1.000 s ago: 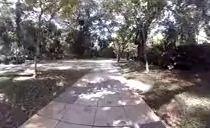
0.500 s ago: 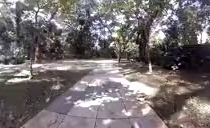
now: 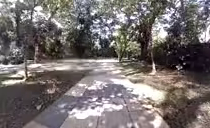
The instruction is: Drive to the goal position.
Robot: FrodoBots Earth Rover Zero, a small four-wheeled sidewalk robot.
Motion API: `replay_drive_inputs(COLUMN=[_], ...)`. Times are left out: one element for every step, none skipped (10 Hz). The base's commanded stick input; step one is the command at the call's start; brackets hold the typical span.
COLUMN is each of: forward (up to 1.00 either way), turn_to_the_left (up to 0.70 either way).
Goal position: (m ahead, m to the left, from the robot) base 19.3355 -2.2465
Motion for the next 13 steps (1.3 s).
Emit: replay_drive_inputs(forward=[0.50,0.50,0.50,0.50,0.50,0.50,0.50,0.50,0.50,0.50,0.50,0.50,0.50], turn_to_the_left=[0.00,0.00,0.00,0.00,0.00,0.00,0.00,0.00,0.00,0.00,0.00,0.00,0.00])
